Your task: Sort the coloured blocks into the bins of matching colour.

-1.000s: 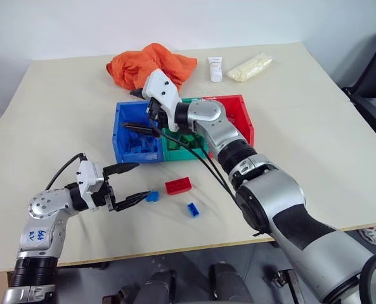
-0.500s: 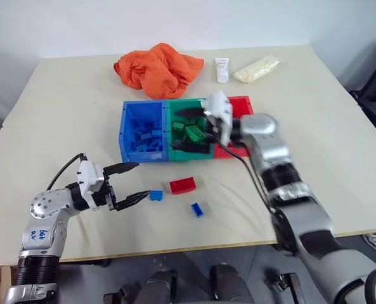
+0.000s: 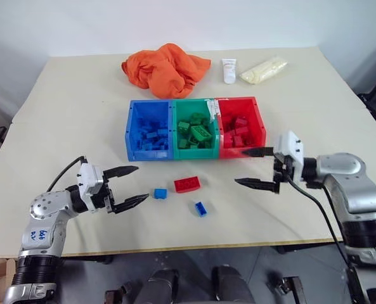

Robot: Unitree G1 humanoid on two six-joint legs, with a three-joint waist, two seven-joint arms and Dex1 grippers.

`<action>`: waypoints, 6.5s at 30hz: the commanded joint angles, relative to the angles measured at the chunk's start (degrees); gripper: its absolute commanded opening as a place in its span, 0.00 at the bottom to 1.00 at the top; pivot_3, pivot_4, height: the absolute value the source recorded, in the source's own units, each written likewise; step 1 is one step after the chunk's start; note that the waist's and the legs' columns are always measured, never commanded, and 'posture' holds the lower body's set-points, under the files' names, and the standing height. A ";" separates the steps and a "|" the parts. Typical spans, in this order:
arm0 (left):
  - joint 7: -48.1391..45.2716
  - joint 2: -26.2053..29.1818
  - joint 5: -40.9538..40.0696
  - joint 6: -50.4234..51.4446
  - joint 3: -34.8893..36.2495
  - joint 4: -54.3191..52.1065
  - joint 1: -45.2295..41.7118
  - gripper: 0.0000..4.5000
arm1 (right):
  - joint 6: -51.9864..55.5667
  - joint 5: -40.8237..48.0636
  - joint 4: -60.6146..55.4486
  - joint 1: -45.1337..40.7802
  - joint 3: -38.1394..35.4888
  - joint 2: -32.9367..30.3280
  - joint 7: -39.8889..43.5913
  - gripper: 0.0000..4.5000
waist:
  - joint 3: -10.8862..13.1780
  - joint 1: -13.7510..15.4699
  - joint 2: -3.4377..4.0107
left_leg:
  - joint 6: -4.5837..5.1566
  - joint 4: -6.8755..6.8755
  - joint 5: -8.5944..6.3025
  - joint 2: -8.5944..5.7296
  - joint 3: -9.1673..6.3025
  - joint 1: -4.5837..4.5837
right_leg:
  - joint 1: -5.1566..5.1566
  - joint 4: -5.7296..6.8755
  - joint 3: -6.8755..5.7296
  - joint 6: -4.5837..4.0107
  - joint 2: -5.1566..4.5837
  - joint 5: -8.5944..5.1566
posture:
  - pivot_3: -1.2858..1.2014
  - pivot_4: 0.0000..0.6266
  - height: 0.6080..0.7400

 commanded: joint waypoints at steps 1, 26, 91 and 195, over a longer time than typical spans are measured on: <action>-0.89 0.48 -0.11 -1.04 0.24 0.26 -0.39 1.00 | 2.26 1.69 -4.59 6.07 -5.54 -4.76 -1.31 0.99 | 0.00 0.59 0.00 | 0.00 0.00 0.00 0.00 -0.01 0.01 | 0.02 -0.01 0.00 0.00 0.00 0.00 | 0.52 0.24 1.00; -1.57 2.54 -1.81 0.15 1.93 -6.67 8.73 1.00 | 12.71 0.36 -20.20 2.46 17.38 -1.38 -7.02 0.99 | 0.01 1.11 -0.01 | 0.06 -0.03 -0.02 0.07 0.10 0.06 | 0.11 -0.21 0.04 0.00 0.03 0.00 | 0.52 0.24 1.00; 3.91 -1.18 -1.69 -3.57 3.18 -4.50 1.52 1.00 | -27.48 -16.56 64.53 -57.33 15.32 41.48 -25.53 0.98 | 0.00 -3.35 0.00 | -0.05 -0.20 0.01 0.03 -0.23 0.08 | -0.03 0.30 -0.09 0.00 0.13 0.00 | 0.52 0.24 1.00; 18.96 -25.61 27.03 -6.25 -24.50 26.21 -43.86 0.33 | -3.09 9.41 -18.28 28.15 -23.90 -4.87 -16.14 1.00 | 0.24 2.79 -0.35 | 0.17 0.24 0.01 -0.09 0.40 -0.01 | 0.10 -0.09 -0.19 0.16 0.17 0.07 | 0.52 0.24 1.00</action>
